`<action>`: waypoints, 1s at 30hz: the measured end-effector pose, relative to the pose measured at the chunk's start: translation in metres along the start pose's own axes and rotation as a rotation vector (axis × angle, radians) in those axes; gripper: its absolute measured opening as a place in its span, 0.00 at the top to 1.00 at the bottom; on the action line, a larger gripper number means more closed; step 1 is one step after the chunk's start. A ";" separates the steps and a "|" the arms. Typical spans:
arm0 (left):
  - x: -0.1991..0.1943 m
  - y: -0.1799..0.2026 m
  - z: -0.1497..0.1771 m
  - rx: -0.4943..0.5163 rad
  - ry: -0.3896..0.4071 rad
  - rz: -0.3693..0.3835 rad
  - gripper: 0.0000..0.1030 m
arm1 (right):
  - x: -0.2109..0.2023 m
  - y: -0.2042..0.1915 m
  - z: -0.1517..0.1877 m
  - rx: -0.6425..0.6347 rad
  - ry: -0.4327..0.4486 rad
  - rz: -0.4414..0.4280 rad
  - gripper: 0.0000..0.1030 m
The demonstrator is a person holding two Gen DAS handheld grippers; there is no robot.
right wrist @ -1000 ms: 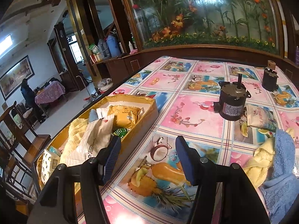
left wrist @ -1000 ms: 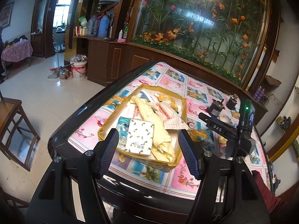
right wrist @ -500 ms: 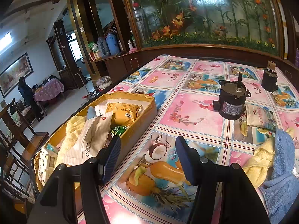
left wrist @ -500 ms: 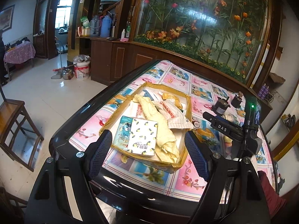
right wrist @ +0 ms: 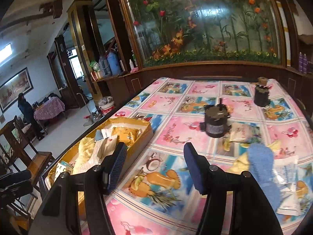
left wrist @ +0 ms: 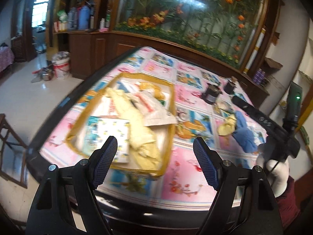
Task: Organize soft objects
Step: 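Withdraw both tools from the box toward the blue towel, then grasp the blue towel with the right tool and lift it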
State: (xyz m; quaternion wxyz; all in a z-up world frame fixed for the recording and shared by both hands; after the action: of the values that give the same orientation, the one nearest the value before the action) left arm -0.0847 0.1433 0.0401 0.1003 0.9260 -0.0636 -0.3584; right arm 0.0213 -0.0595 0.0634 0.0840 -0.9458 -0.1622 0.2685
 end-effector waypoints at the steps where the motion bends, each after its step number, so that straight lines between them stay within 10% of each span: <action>1: 0.006 0.009 0.003 -0.003 -0.018 0.052 0.22 | -0.012 0.014 -0.002 0.003 0.007 0.032 0.38; 7: 0.035 0.062 0.021 0.044 -0.152 0.202 0.22 | -0.066 0.132 -0.002 0.067 -0.001 0.264 0.30; 12: 0.047 0.086 0.027 0.092 -0.180 0.211 0.22 | -0.058 0.184 0.015 0.167 -0.083 0.282 0.30; 25: 0.075 0.096 0.013 0.153 -0.193 0.155 0.22 | 0.036 0.094 0.065 0.184 -0.381 -0.140 0.38; 30: 0.104 0.119 -0.003 0.190 -0.209 0.174 0.22 | 0.032 0.101 0.088 -0.030 -0.419 0.019 0.43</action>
State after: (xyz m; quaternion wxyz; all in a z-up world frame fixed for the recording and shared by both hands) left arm -0.0118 0.0087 0.0019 0.0356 0.8799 -0.1875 -0.4351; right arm 0.0258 -0.1359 -0.0505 0.0317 -0.8720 -0.1711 0.4575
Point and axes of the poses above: each gripper's, at about its wrist camera, not at the fingertips, and x roughly the way its jaws point, y to its right, z to its underside, the point moved 10 cm from there along x, roughly the way its jaws point, and after that the axes turned 2 degrees about x, right-handed, at the moved point
